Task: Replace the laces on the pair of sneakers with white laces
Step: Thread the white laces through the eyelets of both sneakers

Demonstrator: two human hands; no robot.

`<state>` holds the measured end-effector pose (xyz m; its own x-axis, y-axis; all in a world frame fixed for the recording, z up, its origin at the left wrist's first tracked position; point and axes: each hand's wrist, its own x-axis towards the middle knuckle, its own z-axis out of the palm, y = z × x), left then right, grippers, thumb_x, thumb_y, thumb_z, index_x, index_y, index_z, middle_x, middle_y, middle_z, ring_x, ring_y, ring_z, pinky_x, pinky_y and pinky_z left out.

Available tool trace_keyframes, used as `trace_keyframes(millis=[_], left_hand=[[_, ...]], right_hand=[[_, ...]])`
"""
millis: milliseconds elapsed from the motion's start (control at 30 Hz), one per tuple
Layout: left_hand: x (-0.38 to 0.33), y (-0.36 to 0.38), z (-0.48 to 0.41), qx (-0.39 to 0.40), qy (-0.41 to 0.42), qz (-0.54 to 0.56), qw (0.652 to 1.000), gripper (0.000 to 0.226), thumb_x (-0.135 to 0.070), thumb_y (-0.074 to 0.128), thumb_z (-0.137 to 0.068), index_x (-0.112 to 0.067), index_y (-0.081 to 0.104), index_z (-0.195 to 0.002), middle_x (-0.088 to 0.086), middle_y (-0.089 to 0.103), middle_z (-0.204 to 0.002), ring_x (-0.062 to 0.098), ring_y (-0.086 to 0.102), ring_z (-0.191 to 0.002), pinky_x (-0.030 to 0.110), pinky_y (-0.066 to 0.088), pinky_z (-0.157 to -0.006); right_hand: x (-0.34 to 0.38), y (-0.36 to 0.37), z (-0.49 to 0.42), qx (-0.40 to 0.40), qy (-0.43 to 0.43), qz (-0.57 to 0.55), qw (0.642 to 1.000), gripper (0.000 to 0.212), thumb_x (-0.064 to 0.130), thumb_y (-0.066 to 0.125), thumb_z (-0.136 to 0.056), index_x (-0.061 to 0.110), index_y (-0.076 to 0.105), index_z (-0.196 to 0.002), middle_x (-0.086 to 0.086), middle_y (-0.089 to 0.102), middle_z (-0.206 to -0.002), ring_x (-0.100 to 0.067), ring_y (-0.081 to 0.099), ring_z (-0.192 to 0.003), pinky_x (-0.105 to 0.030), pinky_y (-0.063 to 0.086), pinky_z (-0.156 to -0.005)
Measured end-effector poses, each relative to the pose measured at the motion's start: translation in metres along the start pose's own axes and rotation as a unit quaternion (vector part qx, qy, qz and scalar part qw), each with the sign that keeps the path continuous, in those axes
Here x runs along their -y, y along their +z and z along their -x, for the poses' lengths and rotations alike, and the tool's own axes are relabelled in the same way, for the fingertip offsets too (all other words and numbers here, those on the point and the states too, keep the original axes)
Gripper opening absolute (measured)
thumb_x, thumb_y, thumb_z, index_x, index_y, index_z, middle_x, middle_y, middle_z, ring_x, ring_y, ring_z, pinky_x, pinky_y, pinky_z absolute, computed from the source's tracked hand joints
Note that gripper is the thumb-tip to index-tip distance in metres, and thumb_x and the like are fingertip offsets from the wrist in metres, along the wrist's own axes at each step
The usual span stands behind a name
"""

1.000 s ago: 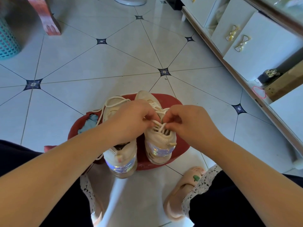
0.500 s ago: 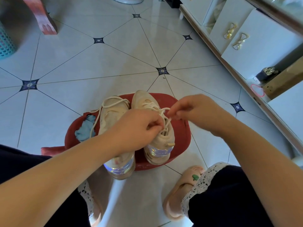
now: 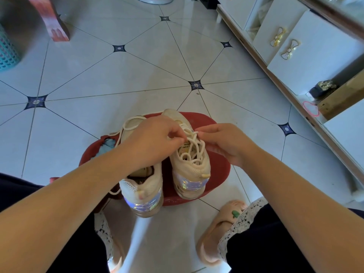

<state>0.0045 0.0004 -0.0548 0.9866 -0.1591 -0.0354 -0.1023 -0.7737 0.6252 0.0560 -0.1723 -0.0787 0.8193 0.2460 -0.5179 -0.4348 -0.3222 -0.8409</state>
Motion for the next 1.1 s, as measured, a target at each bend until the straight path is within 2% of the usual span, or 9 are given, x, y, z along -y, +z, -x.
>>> trace_keyframes(millis=[100, 233, 367, 567, 733, 800, 867, 967, 1100], left_hand=[[0.002, 0.001, -0.002, -0.007, -0.010, 0.015, 1.000, 0.013, -0.023, 0.060, -0.084, -0.030, 0.070, -0.087, -0.027, 0.050, -0.072, -0.013, 0.046, -0.068, -0.006, 0.031, -0.064], [0.003, 0.004, -0.005, -0.006, -0.020, 0.015, 1.000, 0.013, -0.023, 0.059, -0.086, -0.031, 0.068, -0.090, -0.025, 0.050, -0.076, -0.009, 0.047, -0.072, 0.004, 0.033, -0.060], [0.006, 0.008, -0.006, -0.006, -0.020, 0.024, 0.999, 0.017, -0.021, 0.058, -0.086, -0.030, 0.066, -0.099, -0.026, 0.051, -0.079, -0.010, 0.048, -0.076, 0.005, 0.033, -0.064], [0.004, 0.009, -0.005, 0.012, -0.019, 0.012, 1.000, 0.018, -0.019, 0.056, -0.087, -0.028, 0.070, -0.095, -0.022, 0.053, -0.083, -0.003, 0.050, -0.078, 0.011, 0.037, -0.068], [0.001, 0.009, -0.001, 0.031, 0.020, -0.043, 0.998, 0.019, -0.016, 0.055, -0.086, -0.022, 0.072, -0.094, -0.005, 0.062, -0.101, 0.010, 0.053, -0.094, 0.022, 0.037, -0.079], [0.001, 0.009, -0.001, 0.029, 0.018, -0.047, 0.998, 0.019, -0.017, 0.055, -0.086, -0.023, 0.072, -0.093, -0.004, 0.060, -0.102, 0.011, 0.053, -0.093, 0.022, 0.036, -0.078], [0.002, 0.009, -0.002, 0.028, 0.018, -0.049, 0.998, 0.018, -0.018, 0.056, -0.086, -0.023, 0.072, -0.093, -0.005, 0.059, -0.101, 0.010, 0.052, -0.089, 0.023, 0.036, -0.077], [0.002, 0.009, -0.002, 0.030, 0.016, -0.050, 0.998, 0.014, -0.020, 0.057, -0.086, -0.018, 0.070, -0.088, -0.003, 0.062, -0.093, 0.011, 0.052, -0.076, 0.023, 0.039, -0.066], [0.006, 0.007, -0.003, -0.015, -0.020, 0.016, 1.000, 0.010, -0.019, 0.061, -0.083, -0.025, 0.057, -0.090, -0.016, 0.059, -0.080, -0.005, 0.050, -0.070, 0.002, 0.038, -0.060]], right_hand=[[0.002, -0.002, -0.001, 0.005, -0.041, 0.060, 0.997, 0.017, 0.001, 0.057, -0.088, 0.013, 0.068, -0.093, -0.007, 0.070, -0.096, -0.018, 0.066, -0.094, -0.033, 0.052, -0.090], [-0.002, -0.002, -0.004, -0.007, -0.043, 0.125, 0.991, 0.026, -0.001, 0.046, -0.092, 0.014, 0.066, -0.100, -0.001, 0.068, -0.087, -0.016, 0.064, -0.086, -0.030, 0.055, -0.084], [-0.007, -0.002, -0.008, -0.050, -0.125, 0.357, 0.924, 0.012, 0.018, 0.064, -0.084, 0.018, 0.065, -0.096, 0.003, 0.065, -0.091, -0.015, 0.060, -0.089, -0.033, 0.050, -0.085], [-0.008, 0.002, -0.012, -0.059, -0.194, 0.329, 0.922, 0.024, 0.016, 0.059, -0.087, 0.020, 0.058, -0.110, 0.008, 0.060, -0.103, -0.011, 0.058, -0.091, -0.022, 0.043, -0.081], [-0.002, -0.002, -0.011, -0.066, -0.189, 0.430, 0.881, 0.005, 0.018, 0.059, -0.087, 0.018, 0.062, -0.083, 0.005, 0.063, -0.083, -0.012, 0.056, -0.079, -0.020, 0.043, -0.069], [0.008, -0.010, -0.004, -0.047, -0.166, 0.349, 0.921, 0.008, 0.015, 0.063, -0.085, 0.017, 0.061, -0.077, 0.007, 0.063, -0.070, -0.010, 0.059, -0.070, -0.018, 0.050, -0.066], [0.022, -0.015, 0.009, 0.022, -0.127, 0.176, 0.976, 0.008, 0.008, 0.065, -0.084, 0.014, 0.063, -0.079, 0.007, 0.066, -0.062, -0.008, 0.064, -0.063, -0.018, 0.054, -0.059], [0.032, -0.008, 0.022, 0.100, -0.104, 0.062, 0.988, 0.007, 0.003, 0.066, -0.081, 0.009, 0.064, -0.081, 0.000, 0.069, -0.067, -0.008, 0.067, -0.063, -0.015, 0.053, -0.058], [0.022, 0.014, 0.028, 0.044, -0.107, 0.028, 0.993, 0.011, -0.001, 0.069, -0.077, 0.008, 0.063, -0.079, -0.007, 0.066, -0.071, -0.011, 0.067, -0.062, -0.020, 0.056, -0.064]])
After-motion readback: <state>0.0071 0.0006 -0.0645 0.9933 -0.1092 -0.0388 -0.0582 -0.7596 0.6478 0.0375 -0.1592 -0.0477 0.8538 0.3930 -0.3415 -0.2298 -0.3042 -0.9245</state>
